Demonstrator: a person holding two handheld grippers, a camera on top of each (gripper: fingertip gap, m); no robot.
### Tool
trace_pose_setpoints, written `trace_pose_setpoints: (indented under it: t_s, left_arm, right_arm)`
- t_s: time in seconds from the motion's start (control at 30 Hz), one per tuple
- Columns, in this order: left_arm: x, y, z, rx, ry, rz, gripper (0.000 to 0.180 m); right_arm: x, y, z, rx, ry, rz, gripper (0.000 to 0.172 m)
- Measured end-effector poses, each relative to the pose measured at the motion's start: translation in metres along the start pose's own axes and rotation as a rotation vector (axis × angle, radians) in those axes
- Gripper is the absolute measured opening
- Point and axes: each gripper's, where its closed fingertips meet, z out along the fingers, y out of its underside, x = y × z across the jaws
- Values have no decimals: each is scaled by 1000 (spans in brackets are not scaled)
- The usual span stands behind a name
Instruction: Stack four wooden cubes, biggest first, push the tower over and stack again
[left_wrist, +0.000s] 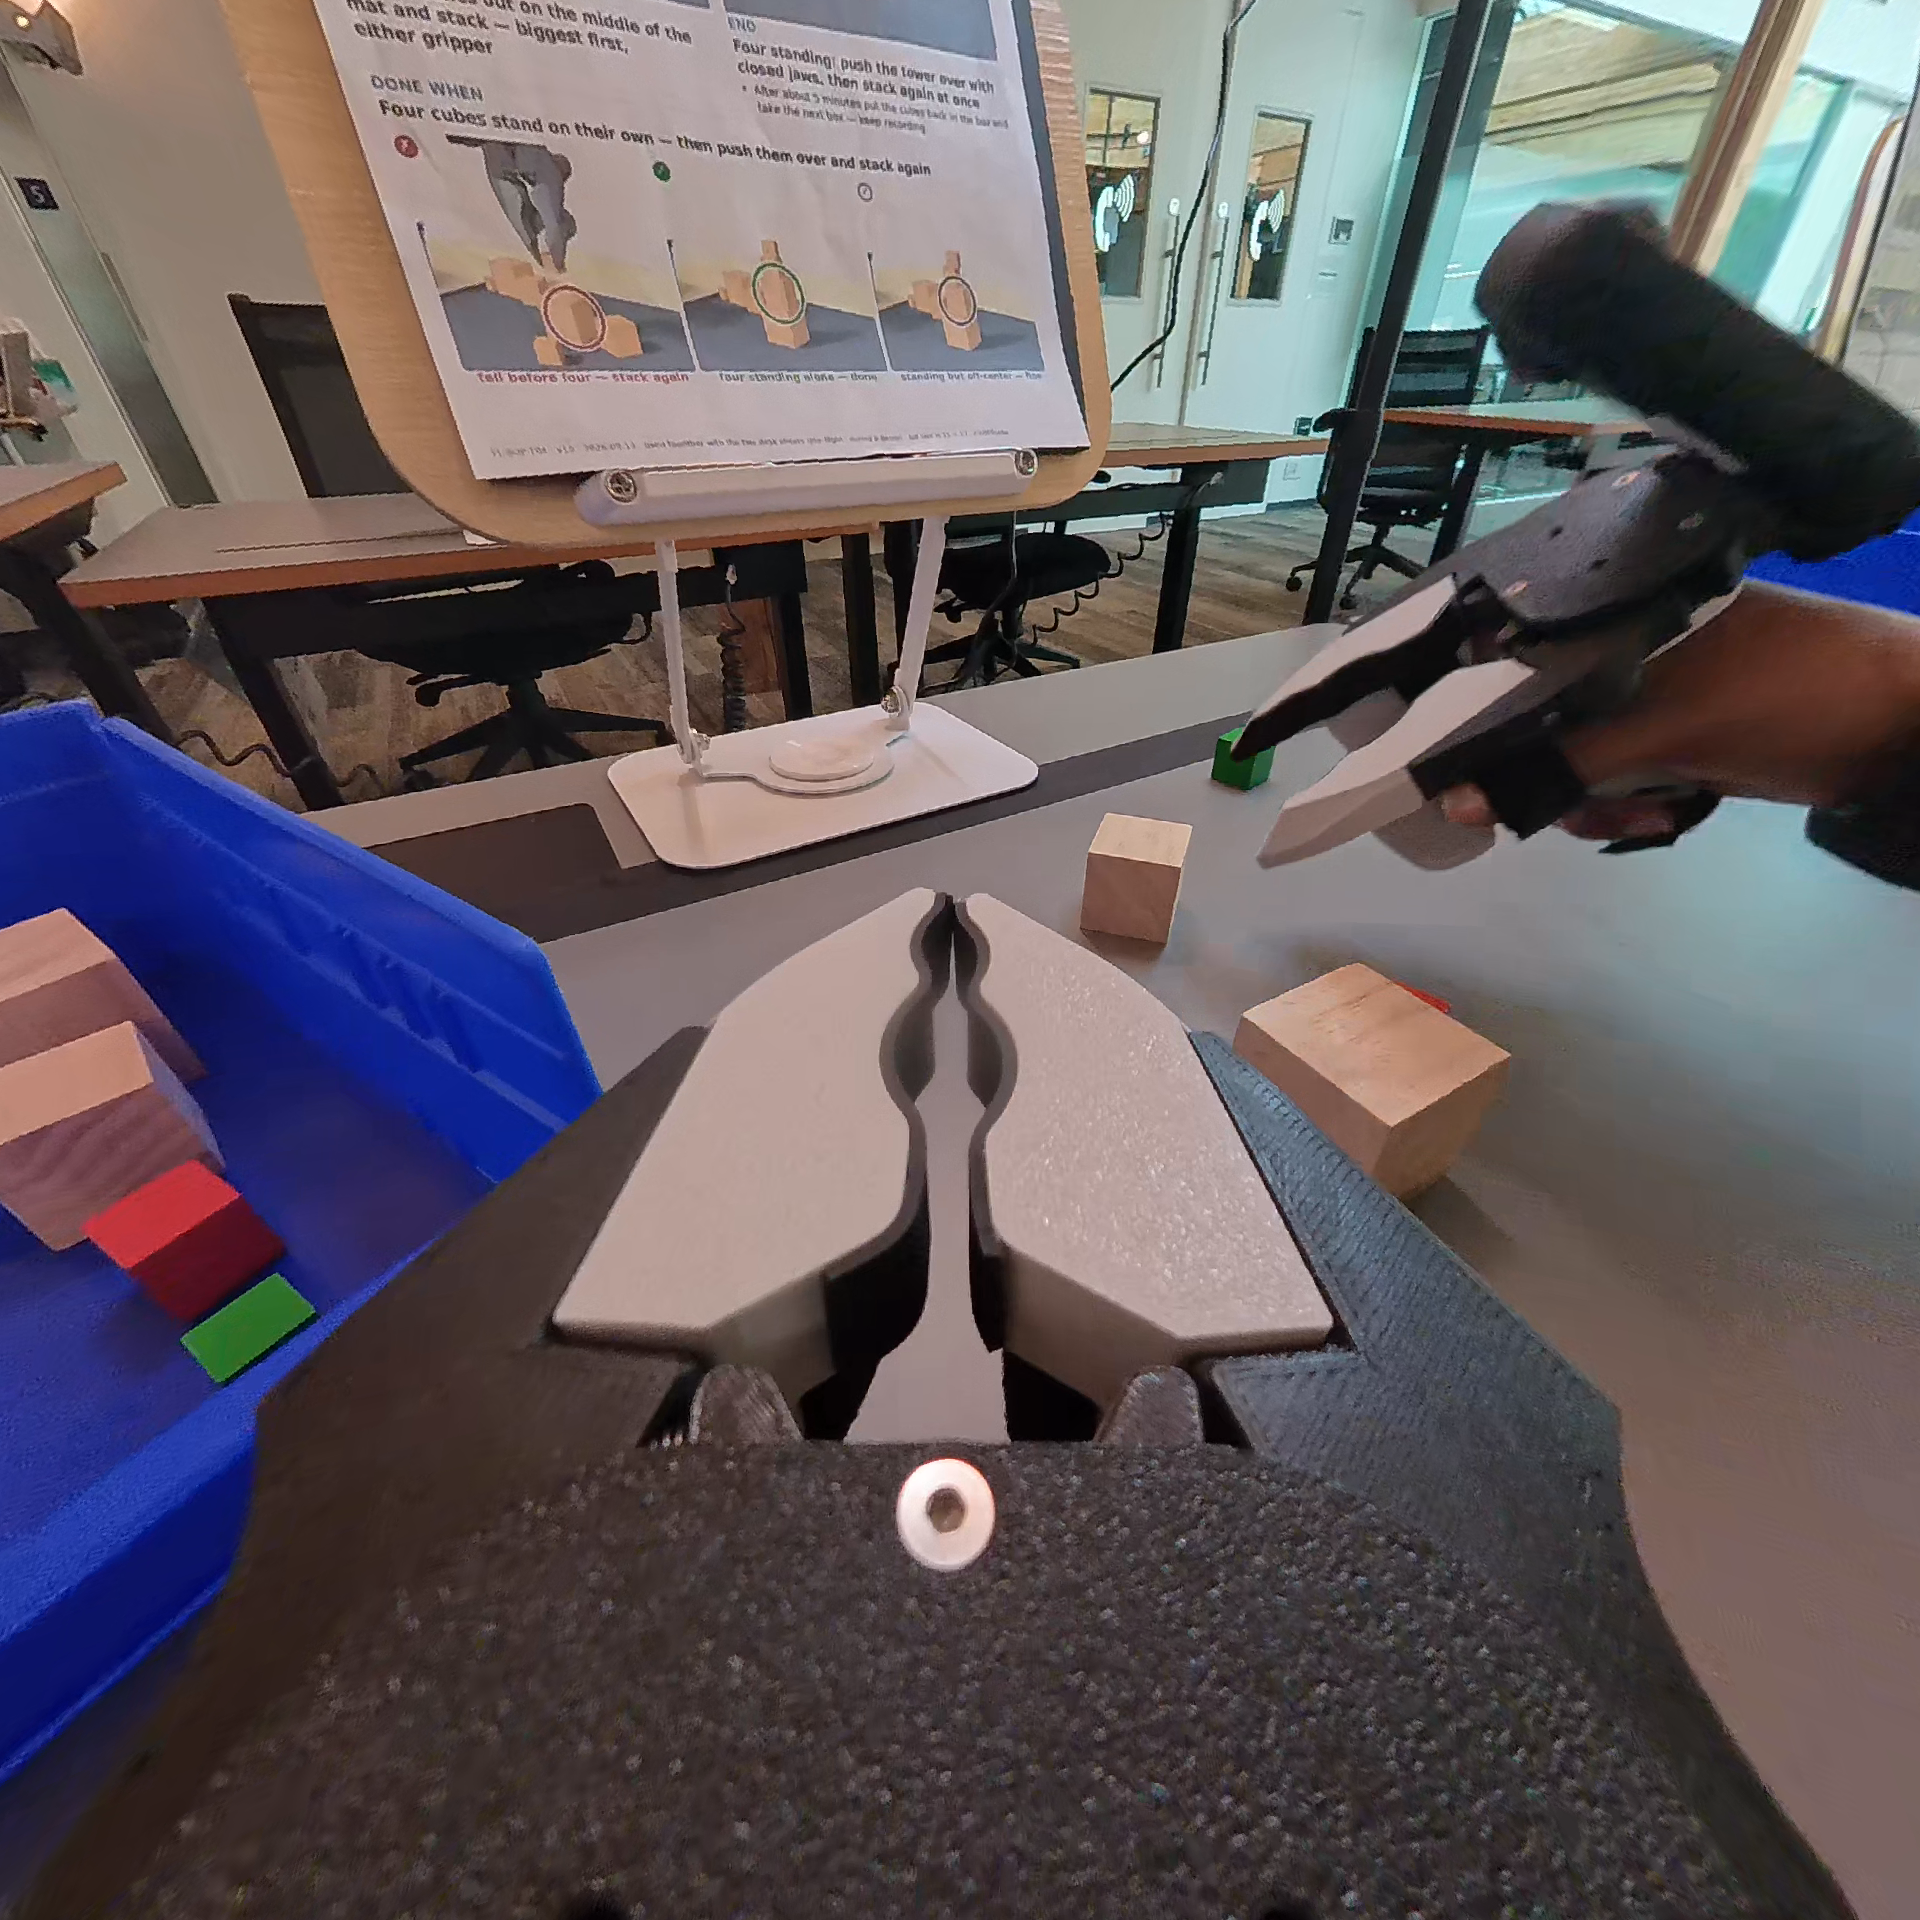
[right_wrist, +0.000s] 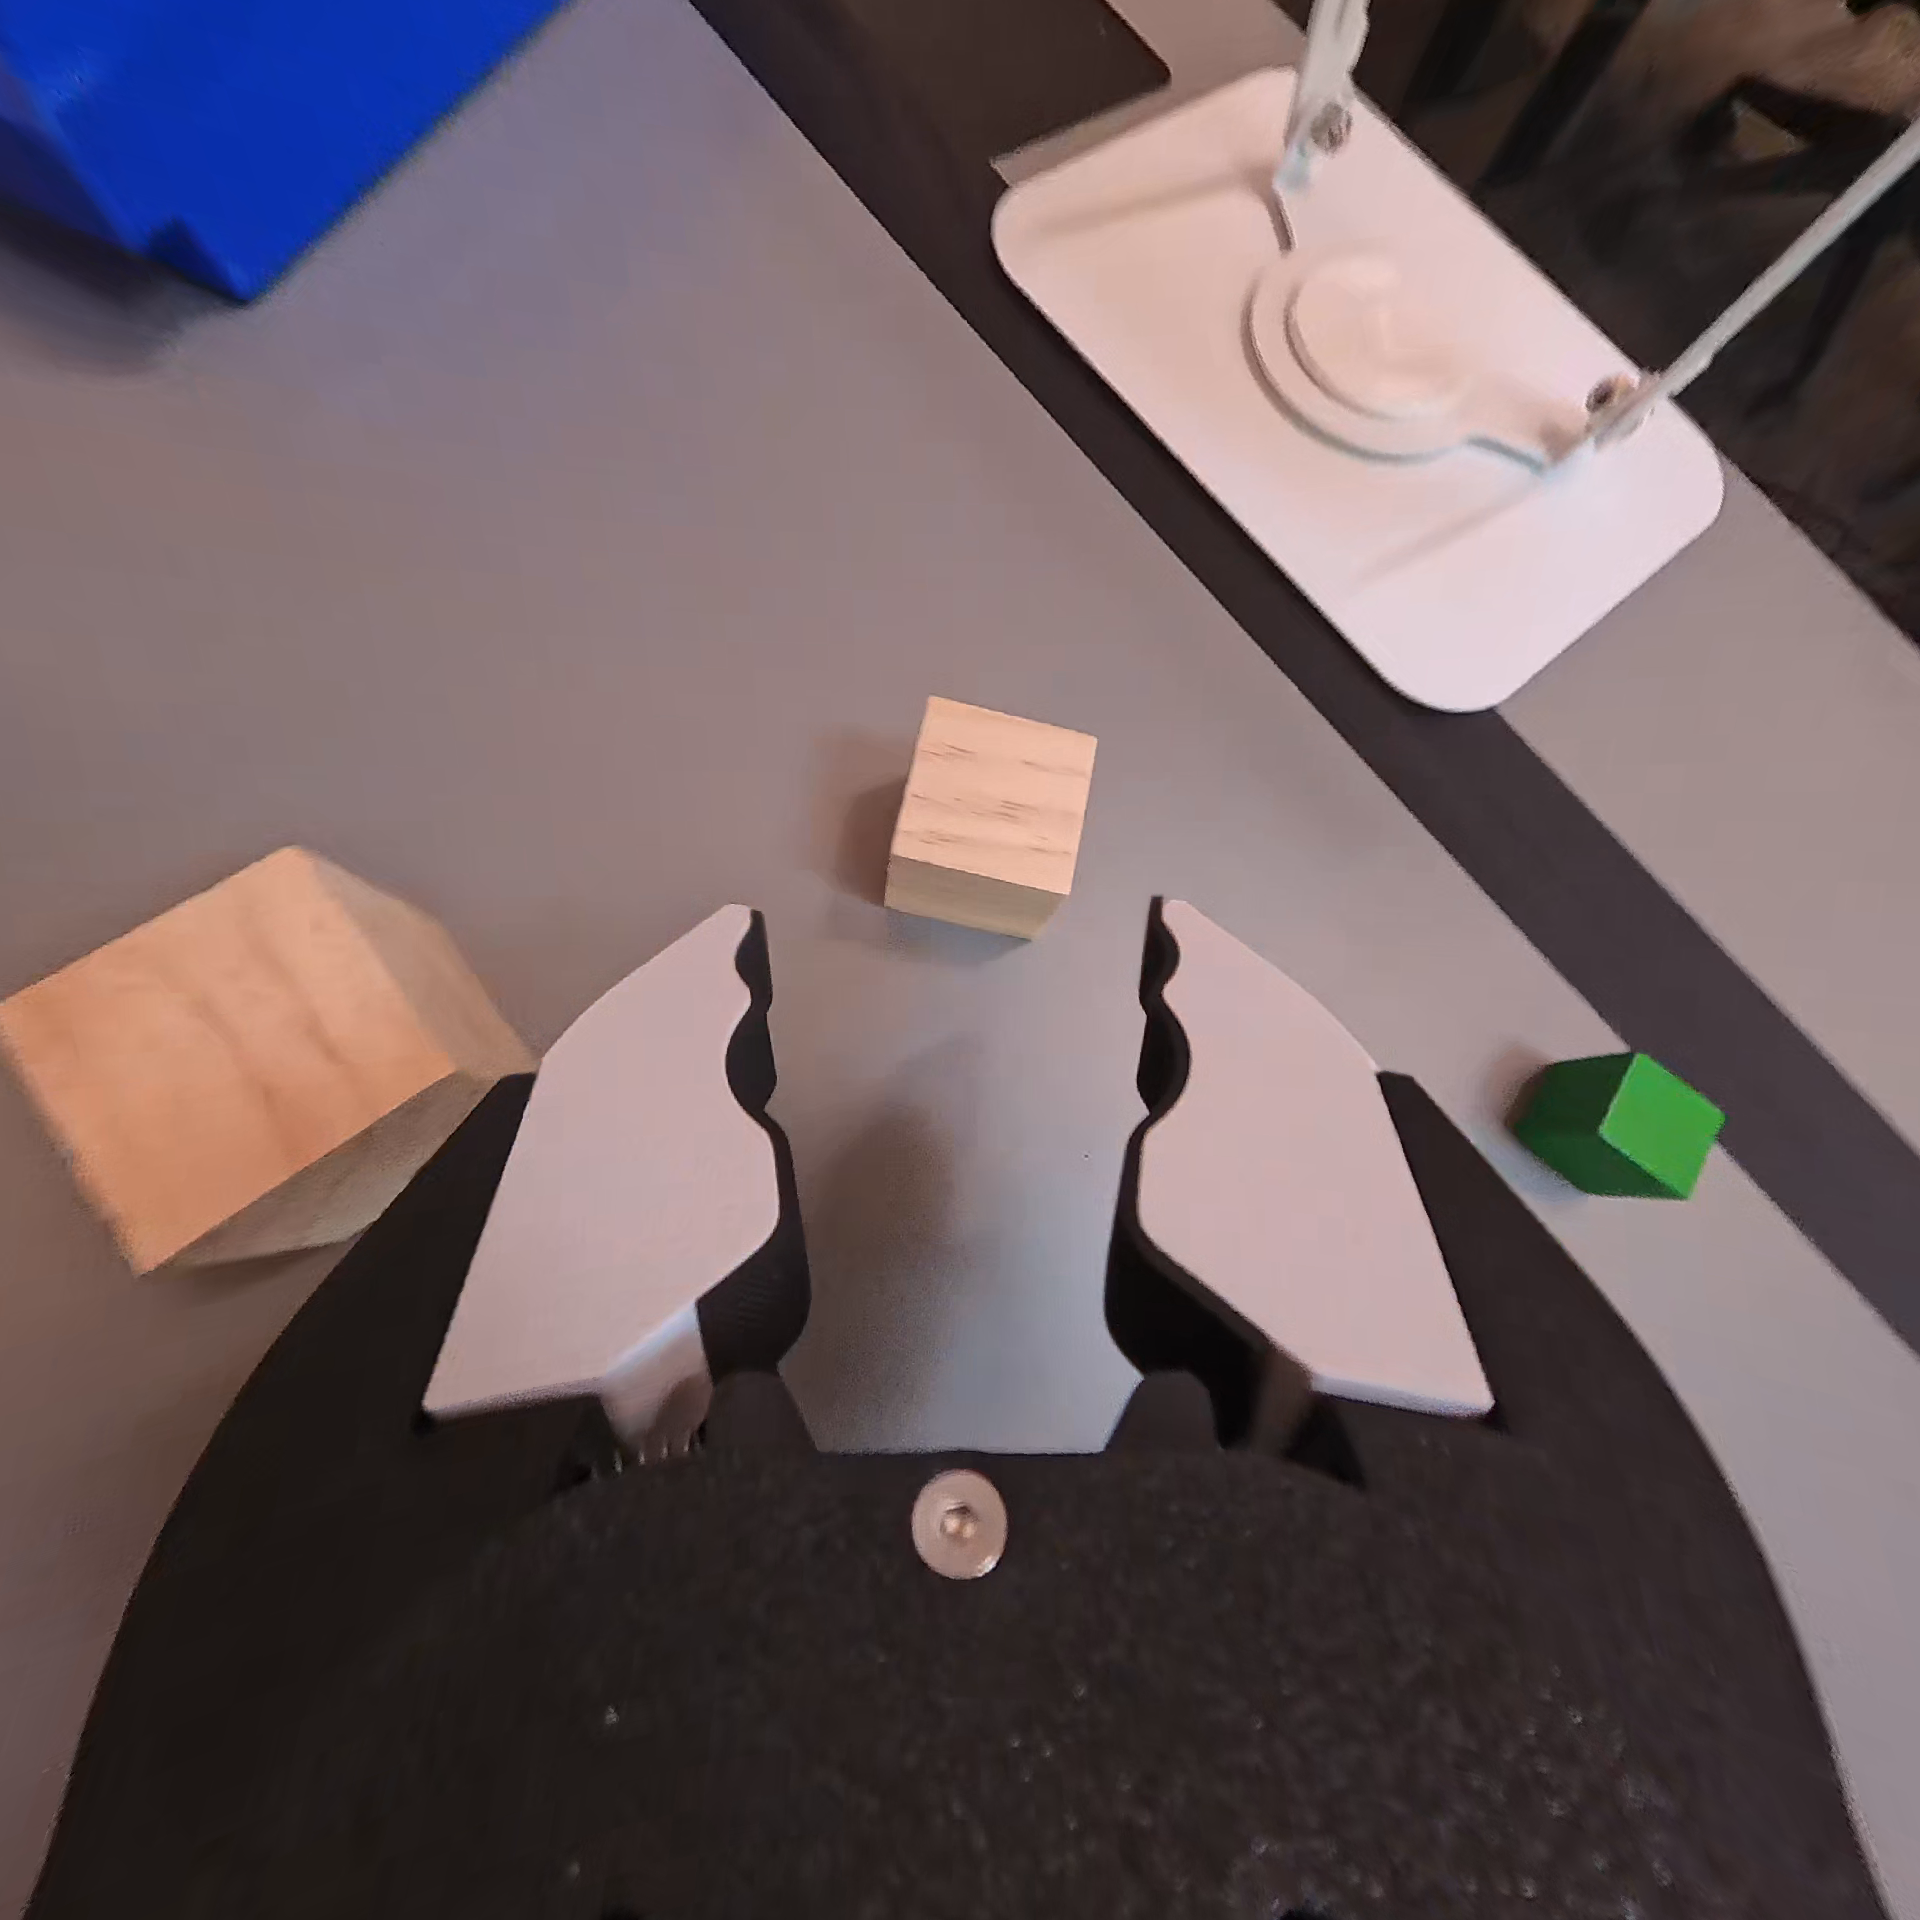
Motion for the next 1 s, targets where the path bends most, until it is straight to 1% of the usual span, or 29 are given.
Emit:
trace_pose_setpoints:
  t_s: [0.17,0.3,0.33,0.37,0.4,0.5,0.53,0.67,0.73,0.8,0.9,1.0]
  left_arm:
    - [-1,1,0,-3,-5,2,0]
    - [-4,2,0,-7,-13,0,0]
    - [-4,2,0,-9,-14,-1,0]
    - [-5,3,1,-13,-13,-4,0]
    - [-5,4,1,-14,-12,-8,0]
    - [-5,3,1,-12,-11,-11,0]
    - [-5,3,0,-10,-9,-13,0]
    - [-2,2,1,-8,2,-13,0]
    - [-2,2,0,-7,5,-12,0]
    - [-1,2,1,-7,13,-17,0]
    - [2,1,0,0,34,-20,0]
    - [12,-1,-1,18,102,-10,0]
  right_arm:
    - [9,5,30,-18,36,80,69]
    - [8,2,48,-33,38,86,68]
    - [8,2,51,-39,41,82,63]
    - [9,2,52,-41,48,76,48]
    - [10,0,52,-25,61,66,45]
    - [8,-6,41,20,66,27,45]
    - [2,-12,34,53,34,8,45]
    - [-45,-37,-8,183,-215,-100,45]
    - [-72,-41,-28,187,-341,-177,45]
    - [-89,-38,-40,157,-395,-250,45]
    - [-105,-29,-44,105,-438,-320,45]
    - [-115,-22,-41,76,-479,-335,45]
